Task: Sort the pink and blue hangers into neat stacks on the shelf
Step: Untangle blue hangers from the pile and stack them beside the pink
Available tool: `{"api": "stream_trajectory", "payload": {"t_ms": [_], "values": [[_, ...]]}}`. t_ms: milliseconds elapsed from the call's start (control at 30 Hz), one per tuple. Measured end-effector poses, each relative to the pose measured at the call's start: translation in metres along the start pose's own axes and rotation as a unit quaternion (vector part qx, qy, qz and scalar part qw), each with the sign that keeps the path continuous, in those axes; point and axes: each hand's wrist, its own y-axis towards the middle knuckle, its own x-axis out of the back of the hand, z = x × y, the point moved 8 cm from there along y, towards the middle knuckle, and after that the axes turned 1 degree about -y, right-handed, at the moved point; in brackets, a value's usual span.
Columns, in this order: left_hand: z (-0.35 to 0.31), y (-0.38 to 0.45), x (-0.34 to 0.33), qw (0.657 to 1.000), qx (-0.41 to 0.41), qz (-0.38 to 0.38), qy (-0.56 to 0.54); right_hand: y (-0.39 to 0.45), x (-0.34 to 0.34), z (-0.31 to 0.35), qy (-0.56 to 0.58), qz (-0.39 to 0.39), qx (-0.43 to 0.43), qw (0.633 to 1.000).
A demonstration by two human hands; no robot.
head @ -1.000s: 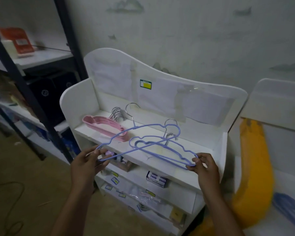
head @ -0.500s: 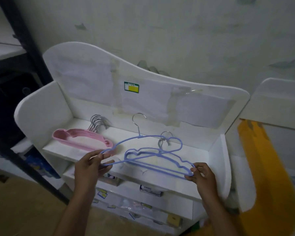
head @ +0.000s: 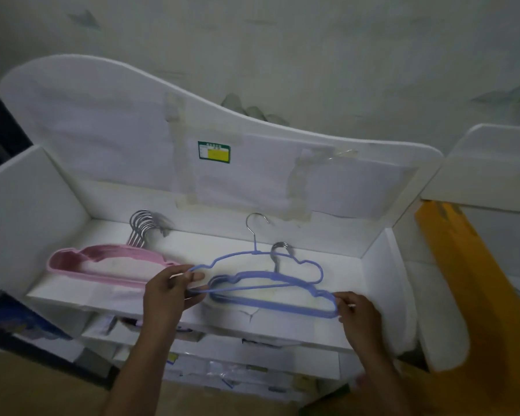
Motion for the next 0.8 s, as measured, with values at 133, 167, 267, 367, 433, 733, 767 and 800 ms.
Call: {"api": "stream_trajectory", "payload": {"t_ms": [133,167,267,367,433,733,767,800], "values": [[0.014,0.013,-0.006,0.999,0.028,0.018,0.023,0.005,0.002,-0.007,0.014,0.012,-0.032,0.999],[0.016,0.014,-0.010,0.999,0.034,0.023,0.025,0.007,0.002,-0.008,0.022,0.014,-0.040,0.999],[0.021,0.017,-0.021,0.997,0.047,0.045,0.034,0.007,0.009,-0.008,0.061,0.003,-0.060,0.996],[0.026,0.020,-0.031,0.996,0.052,0.058,0.048,0.008,0.014,-0.006,0.100,-0.005,-0.062,0.993],[0.028,0.020,-0.036,0.995,0.057,0.062,0.055,0.009,0.017,-0.006,0.117,-0.012,-0.063,0.991],[0.053,0.056,-0.027,0.953,-0.027,0.065,0.296,0.010,0.014,-0.005,0.036,0.004,-0.042,0.998],[0.048,0.053,-0.031,0.939,-0.053,0.061,0.335,0.009,0.012,-0.001,0.020,0.009,-0.033,0.999],[0.035,0.044,-0.037,0.922,-0.084,0.051,0.375,0.008,0.011,0.003,0.004,0.013,-0.020,1.000]]}}
